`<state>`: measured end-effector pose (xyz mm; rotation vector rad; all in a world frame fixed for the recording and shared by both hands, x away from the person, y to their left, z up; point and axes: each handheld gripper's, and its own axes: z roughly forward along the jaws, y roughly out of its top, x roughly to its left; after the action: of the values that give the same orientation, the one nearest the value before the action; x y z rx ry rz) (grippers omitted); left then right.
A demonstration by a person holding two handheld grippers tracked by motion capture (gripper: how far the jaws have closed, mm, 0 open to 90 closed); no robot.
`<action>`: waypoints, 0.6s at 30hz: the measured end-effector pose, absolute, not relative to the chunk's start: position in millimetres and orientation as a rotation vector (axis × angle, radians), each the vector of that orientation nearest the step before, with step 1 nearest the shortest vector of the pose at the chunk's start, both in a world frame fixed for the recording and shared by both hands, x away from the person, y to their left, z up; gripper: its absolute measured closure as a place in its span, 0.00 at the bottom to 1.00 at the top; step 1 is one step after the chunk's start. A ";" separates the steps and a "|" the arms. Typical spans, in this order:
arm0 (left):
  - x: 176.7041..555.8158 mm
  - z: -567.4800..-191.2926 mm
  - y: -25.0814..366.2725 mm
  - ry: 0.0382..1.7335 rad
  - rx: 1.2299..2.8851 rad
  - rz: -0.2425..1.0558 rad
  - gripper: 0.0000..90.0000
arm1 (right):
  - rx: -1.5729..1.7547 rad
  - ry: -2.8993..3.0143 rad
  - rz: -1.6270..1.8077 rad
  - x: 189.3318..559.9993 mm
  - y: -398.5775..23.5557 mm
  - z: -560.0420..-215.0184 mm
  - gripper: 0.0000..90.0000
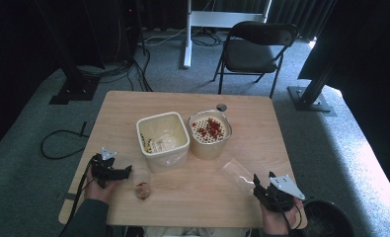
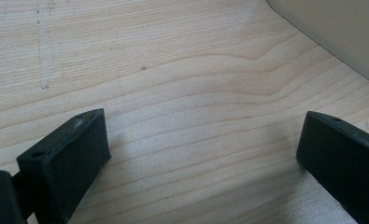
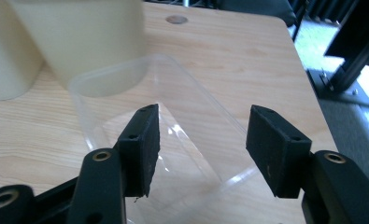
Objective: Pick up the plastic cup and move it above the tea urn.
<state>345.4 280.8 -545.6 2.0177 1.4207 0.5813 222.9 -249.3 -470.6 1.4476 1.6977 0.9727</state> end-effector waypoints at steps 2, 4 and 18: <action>345.4 -545.6 280.8 1.421 2.018 0.581 0.03 | 1.468 1.683 0.967 221.3 -251.8 -472.1 0.49; 345.4 -545.5 280.9 1.421 2.018 0.581 0.03 | 1.485 1.677 0.952 220.4 -252.6 -473.7 0.47; 345.4 -545.6 280.8 1.421 2.017 0.581 0.03 | 1.613 1.713 0.925 228.5 -250.9 -496.5 0.38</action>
<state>345.4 280.8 -545.6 2.0171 1.4209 0.5813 228.5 -250.9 -496.5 1.6125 1.7131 0.9253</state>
